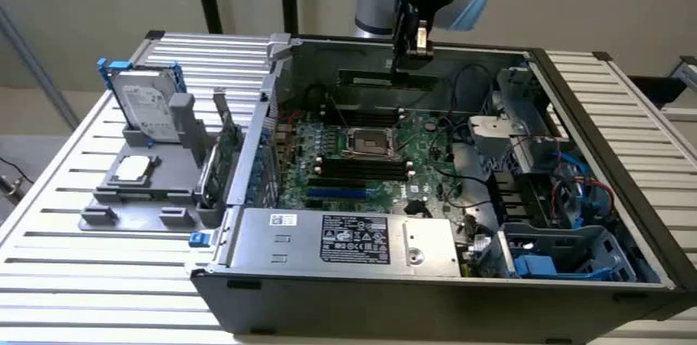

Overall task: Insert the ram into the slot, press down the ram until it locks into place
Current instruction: 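Insert the ram into the slot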

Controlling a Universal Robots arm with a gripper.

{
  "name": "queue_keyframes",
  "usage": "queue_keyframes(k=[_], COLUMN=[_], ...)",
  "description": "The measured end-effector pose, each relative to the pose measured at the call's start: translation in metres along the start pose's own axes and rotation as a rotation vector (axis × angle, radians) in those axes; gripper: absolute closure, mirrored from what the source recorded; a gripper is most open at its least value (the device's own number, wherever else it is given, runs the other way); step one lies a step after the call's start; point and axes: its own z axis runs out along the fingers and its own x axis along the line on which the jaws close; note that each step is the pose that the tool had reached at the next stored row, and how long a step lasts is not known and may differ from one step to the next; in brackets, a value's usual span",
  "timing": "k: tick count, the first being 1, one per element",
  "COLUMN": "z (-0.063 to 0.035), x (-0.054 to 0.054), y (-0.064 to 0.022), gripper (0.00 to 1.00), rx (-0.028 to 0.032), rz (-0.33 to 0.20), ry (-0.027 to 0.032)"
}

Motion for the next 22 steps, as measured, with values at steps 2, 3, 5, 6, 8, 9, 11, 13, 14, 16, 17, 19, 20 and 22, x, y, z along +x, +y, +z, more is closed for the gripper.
queue_keyframes(k=[2,3,5,6,8,9,11,13,14,16,17,19,20,22], z=[0.0,0.0,0.0,0.0,0.0,0.0,0.0001,0.0019,0.0035,0.0068,0.0085,0.0111,0.0126,0.0156], x=[0.0,0.0,0.0,0.0,0.0,0.0,0.0,0.0,0.001,0.002,0.003,0.006,0.007,0.01], y=[0.0,0.0,0.0,0.0,0.0,0.0,0.0,0.0005,0.0009,0.002,0.0025,0.0037,0.0045,0.0061], gripper=[0.87,0.87,0.87,0.87,0.87,0.87,0.87,0.87,0.87,0.87,0.87,0.87,0.87,0.87], rx=[0.0,0.0001,0.0001,0.0001,0.0002,0.0002,0.0019,0.0055,0.0056,0.0056,0.0056,0.0056,0.0056,0.0056], rz=[0.0,0.0,0.0,0.0,0.0,0.0,0.0,-0.001,-0.001,-0.001,-0.001,-0.001,-0.001,-0.001], ry=[-0.0015,-0.0022,-0.0037,-0.0044,-0.0059,-0.0059,-0.0059,-0.0055,-0.0055,-0.0047,-0.0044,-0.004,-0.0037,-0.0031])
